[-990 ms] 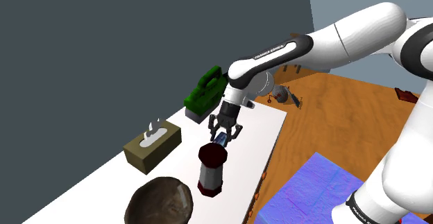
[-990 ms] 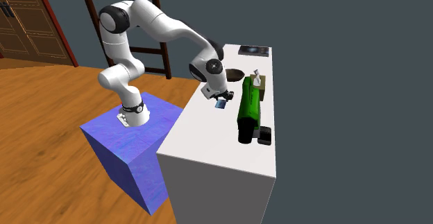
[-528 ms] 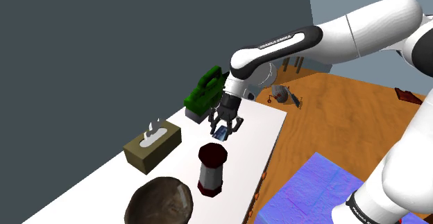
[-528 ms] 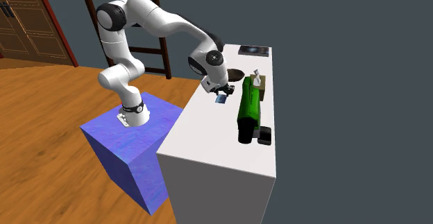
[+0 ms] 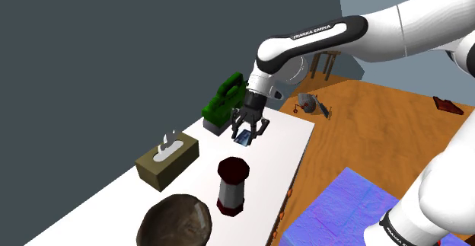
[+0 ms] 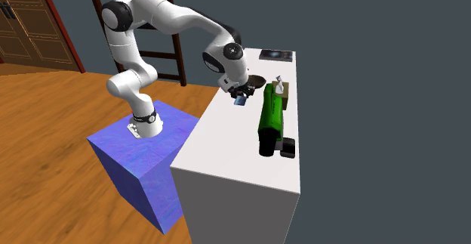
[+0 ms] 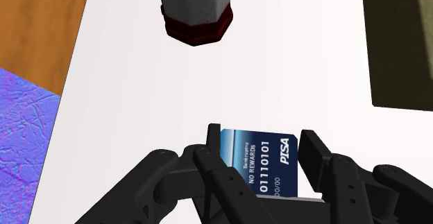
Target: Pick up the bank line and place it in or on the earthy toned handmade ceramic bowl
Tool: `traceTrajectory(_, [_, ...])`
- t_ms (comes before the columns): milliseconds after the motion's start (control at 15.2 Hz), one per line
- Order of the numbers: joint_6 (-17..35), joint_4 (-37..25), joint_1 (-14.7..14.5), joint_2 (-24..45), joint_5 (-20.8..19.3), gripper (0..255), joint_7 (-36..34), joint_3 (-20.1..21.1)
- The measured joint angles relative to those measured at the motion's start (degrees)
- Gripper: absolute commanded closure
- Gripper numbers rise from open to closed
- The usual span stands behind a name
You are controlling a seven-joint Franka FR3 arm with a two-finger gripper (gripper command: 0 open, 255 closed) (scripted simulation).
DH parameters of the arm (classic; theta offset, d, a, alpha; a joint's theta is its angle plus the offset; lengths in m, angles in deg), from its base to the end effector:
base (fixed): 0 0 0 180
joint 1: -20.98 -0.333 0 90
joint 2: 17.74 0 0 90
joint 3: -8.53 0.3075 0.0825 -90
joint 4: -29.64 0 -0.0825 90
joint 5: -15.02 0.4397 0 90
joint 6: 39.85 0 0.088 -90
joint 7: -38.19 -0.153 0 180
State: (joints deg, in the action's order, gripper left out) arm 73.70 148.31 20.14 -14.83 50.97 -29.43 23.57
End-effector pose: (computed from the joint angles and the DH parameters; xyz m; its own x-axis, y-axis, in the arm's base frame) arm 0.5526 0.2212 0.3310 0.3025 -0.7776 -0.5512 -0.9330 -0.3600 -0.0042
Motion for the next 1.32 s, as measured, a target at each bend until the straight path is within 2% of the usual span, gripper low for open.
traceTrajectory(330, [-2.92,-2.11,0.12,-1.28,-0.50,255,-1.80,-0.11])
traceTrajectory(462, [-2.56,-2.10,-0.63,-1.77,-0.20,255,-3.18,0.62])
traceTrajectory(858, [1.82,-2.17,-4.89,-1.72,1.01,255,-9.71,4.75])
traceTrajectory(1320, [7.56,-5.04,-10.28,1.19,0.37,255,-18.52,9.61])
